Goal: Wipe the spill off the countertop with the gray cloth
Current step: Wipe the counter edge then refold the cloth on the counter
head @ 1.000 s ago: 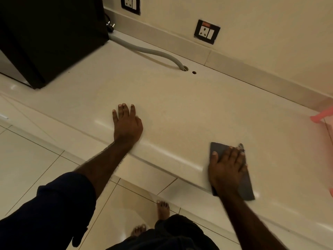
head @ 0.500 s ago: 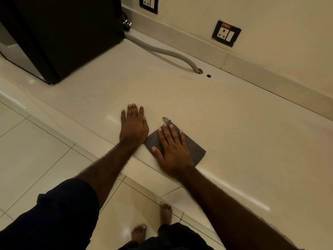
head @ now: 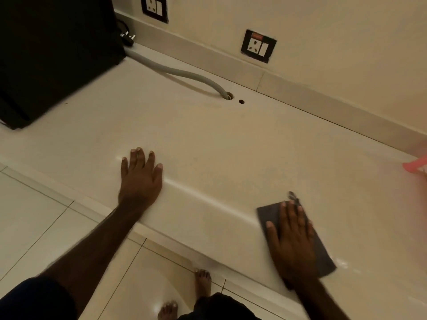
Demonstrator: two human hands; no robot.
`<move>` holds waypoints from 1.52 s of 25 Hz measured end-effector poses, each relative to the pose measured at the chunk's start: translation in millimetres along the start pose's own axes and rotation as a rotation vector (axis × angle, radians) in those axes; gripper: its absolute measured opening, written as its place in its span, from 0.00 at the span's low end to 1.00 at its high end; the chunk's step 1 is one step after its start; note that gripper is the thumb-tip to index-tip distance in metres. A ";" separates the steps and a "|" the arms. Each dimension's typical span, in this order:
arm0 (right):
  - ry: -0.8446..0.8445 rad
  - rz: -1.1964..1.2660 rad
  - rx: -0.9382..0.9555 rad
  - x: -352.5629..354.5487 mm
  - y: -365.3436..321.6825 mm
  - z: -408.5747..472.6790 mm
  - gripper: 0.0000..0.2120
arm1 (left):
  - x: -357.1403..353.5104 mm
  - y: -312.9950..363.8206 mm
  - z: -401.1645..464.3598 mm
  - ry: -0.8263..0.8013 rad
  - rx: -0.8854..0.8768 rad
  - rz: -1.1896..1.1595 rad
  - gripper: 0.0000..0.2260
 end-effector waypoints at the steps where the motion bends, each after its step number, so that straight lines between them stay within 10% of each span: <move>1: -0.002 0.004 -0.078 2.1 21.1 11.1 0.40 | -0.1 0.6 0.2 0.002 -0.004 0.000 0.32; 9: -0.068 0.053 -0.350 17.8 11.7 162.3 0.42 | -0.7 3.5 1.6 0.056 0.004 0.025 0.30; 21: 0.006 0.033 0.467 23.5 -189.4 98.0 0.41 | 4.3 4.3 1.6 0.036 0.063 -0.005 0.30; 32: -0.050 -0.006 0.394 55.2 -246.2 227.9 0.39 | 6.4 3.8 0.9 0.014 0.082 -0.053 0.30; 38: -0.004 -0.006 0.788 43.4 -316.1 155.6 0.40 | 20.3 3.6 0.4 0.134 0.085 -0.253 0.27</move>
Point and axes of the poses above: each hand's wrist, its own z-axis towards the middle knuckle, its own x-axis out of the back of the hand, y = z × x, the point moved 6 cm from there along z, towards the middle knuckle, and after that the axes turned 13 degrees about -z, right-handed, at the moved point
